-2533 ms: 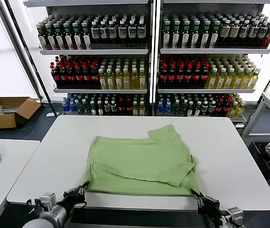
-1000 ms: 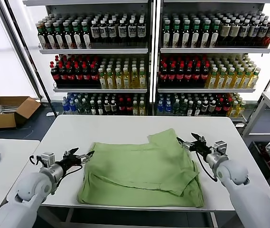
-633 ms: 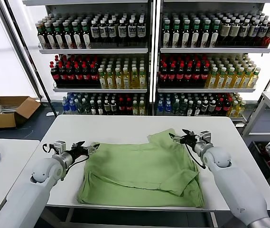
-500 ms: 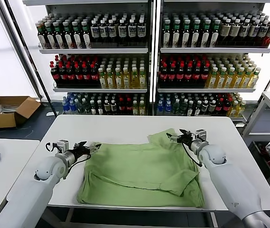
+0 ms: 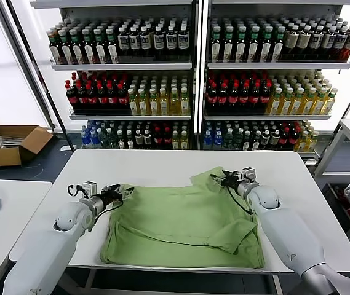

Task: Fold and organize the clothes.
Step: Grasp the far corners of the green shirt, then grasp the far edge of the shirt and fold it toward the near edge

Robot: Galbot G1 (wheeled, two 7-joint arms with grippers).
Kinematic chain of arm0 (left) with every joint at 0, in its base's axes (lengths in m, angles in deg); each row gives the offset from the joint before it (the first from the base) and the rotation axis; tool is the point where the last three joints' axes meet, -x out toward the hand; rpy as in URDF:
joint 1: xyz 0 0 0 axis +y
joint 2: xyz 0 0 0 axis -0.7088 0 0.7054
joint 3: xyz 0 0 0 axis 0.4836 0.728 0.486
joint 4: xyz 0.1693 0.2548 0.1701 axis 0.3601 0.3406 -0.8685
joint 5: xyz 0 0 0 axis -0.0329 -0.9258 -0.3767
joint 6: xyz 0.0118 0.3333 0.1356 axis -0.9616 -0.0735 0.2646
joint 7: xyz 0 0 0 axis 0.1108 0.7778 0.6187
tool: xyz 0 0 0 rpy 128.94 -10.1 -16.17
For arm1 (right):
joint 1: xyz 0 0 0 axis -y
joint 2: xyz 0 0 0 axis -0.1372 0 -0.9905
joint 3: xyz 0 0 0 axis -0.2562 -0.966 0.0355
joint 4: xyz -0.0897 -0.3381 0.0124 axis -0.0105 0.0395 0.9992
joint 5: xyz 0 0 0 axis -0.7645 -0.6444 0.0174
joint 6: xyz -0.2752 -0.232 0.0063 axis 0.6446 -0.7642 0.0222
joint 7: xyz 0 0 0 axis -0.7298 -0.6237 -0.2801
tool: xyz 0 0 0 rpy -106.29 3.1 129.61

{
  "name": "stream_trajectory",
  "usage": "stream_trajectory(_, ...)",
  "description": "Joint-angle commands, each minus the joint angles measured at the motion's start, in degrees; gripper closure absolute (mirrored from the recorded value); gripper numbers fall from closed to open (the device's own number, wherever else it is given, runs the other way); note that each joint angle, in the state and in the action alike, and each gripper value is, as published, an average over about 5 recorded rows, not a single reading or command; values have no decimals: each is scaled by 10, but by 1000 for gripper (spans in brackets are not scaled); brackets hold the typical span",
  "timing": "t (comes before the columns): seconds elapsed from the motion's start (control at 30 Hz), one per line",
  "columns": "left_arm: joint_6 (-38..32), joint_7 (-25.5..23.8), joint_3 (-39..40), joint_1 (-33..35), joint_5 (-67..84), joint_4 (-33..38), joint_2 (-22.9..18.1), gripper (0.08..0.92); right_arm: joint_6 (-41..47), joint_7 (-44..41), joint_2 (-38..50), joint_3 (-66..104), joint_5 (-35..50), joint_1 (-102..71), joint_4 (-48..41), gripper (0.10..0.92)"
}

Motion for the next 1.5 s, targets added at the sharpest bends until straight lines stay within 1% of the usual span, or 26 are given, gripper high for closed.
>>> stream_trajectory(0.03, 14, 2, 22, 9, -4, 6, 1, 438, 6, 10, -5, -1, 15, 1, 7, 639)
stream_trajectory(0.2, 4, 6, 28, 16, -5, 17, 4, 593, 3, 13, 0, 10, 36, -7, 38, 787)
stream_trajectory(0.33, -23, 18, 24, 12, 2, 24, 5, 715, -4, 19, 2, 32, 55, -19, 72, 890)
stream_trajectory(0.4, -40, 24, 19, 11, 10, 35, 7, 776, -7, 23, 6, 46, 66, -30, 98, 916)
stream_trajectory(0.5, -56, 36, 7, 15, 22, 65, 15, 857, -6, 33, 18, 70, 93, -55, 152, 920)
stream_trajectory(0.6, -59, 51, -11, 25, 37, 108, 24, 904, -3, 44, 35, 95, 116, -92, 212, 920)
stream_trajectory(0.8, -56, 75, -57, 75, 55, 207, 47, 910, -1, 61, 76, 147, 142, -174, 324, 920)
stream_trajectory(0.97, -58, 99, -102, 158, 58, 288, 70, 910, -2, 72, 104, 206, 158, -274, 422, 920)
stream_trajectory(1.13, -55, 106, -144, 247, 60, 354, 85, 910, 0, 81, 115, 286, 161, -403, 526, 920)
stream_trajectory(1.3, -48, 104, -179, 333, 51, 392, 96, 910, -8, 77, 106, 335, 124, -527, 585, 920)
stream_trajectory(1.5, -48, 87, -197, 426, 13, 405, 85, 910, -27, 69, 63, 367, 53, -654, 608, 920)
